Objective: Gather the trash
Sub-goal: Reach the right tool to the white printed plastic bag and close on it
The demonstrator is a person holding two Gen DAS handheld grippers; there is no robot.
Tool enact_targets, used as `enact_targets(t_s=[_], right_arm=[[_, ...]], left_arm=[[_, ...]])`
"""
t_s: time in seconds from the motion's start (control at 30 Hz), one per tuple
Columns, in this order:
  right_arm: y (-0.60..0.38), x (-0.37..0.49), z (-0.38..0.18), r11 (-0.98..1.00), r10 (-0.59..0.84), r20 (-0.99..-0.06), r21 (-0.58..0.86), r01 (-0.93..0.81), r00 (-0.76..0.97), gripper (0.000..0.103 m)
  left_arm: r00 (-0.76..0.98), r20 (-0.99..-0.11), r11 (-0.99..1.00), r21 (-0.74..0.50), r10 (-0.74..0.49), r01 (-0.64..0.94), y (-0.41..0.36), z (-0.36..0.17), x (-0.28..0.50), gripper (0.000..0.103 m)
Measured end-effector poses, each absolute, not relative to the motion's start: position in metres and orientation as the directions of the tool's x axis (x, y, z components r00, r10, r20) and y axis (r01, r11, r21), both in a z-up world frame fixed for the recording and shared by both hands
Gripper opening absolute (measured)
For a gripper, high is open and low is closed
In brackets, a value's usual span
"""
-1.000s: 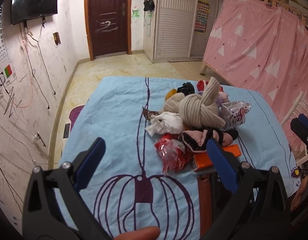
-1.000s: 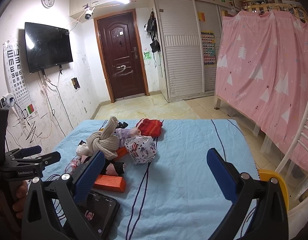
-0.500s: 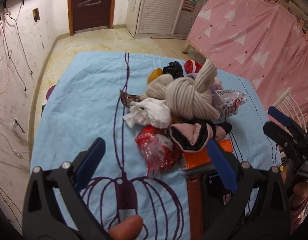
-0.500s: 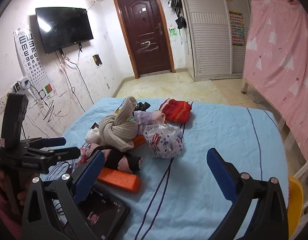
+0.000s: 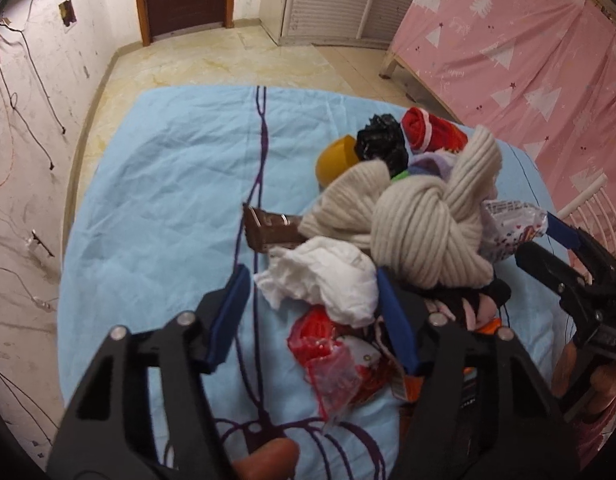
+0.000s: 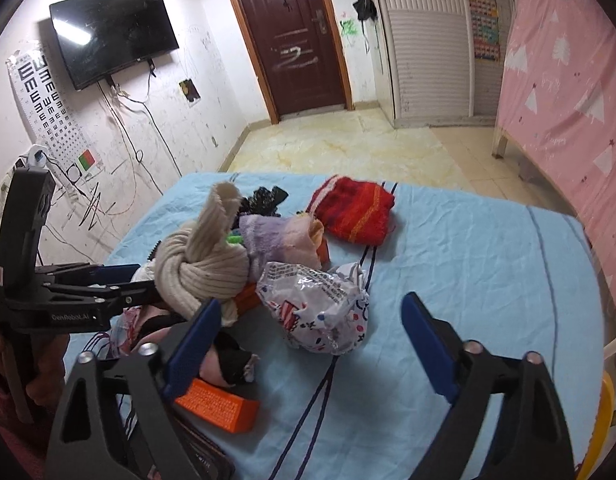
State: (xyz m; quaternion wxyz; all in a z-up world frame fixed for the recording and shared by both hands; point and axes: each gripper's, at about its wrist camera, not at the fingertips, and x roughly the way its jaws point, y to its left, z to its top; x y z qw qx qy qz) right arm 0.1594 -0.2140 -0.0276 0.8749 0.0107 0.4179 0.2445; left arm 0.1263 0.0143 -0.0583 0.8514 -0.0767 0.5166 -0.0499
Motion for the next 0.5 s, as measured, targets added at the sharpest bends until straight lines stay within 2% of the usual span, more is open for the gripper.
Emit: enact_targets(t_s=[0.07, 0.1, 0.13, 0.27, 0.5], right_arm=[[-0.212, 0.164, -0.033, 0.877, 0.44, -0.741, 0.234, -0.42, 0.507, 0.065], [-0.211, 0.166, -0.036, 0.875, 0.441, -0.747, 0.234, -0.423, 0.498, 0.061], [-0.209, 0.167, -0.04, 0.874, 0.439, -0.755, 0.233, -0.427, 0.488, 0.053], [-0.207, 0.166, -0.043, 0.873, 0.438, -0.754, 0.226, -0.432, 0.489, 0.036], [-0.212, 0.157, -0.033, 0.884, 0.419, -0.729, 0.193, -0.426, 0.541, 0.033]], left_arm=[[0.453, -0.874, 0.981, -0.196, -0.176, 0.002, 0.014, -0.062, 0.128, 0.038], [0.457, -0.87, 0.978, -0.206, -0.185, 0.003, 0.016, -0.062, 0.127, 0.029], [0.459, -0.866, 0.976, -0.218, -0.197, 0.008, 0.017, -0.061, 0.125, 0.026], [0.488, -0.853, 0.979, -0.204, -0.186, 0.016, 0.017, -0.053, 0.115, 0.022], [0.554, -0.822, 0.987, -0.158, -0.134, 0.005, 0.019, -0.029, 0.096, 0.022]])
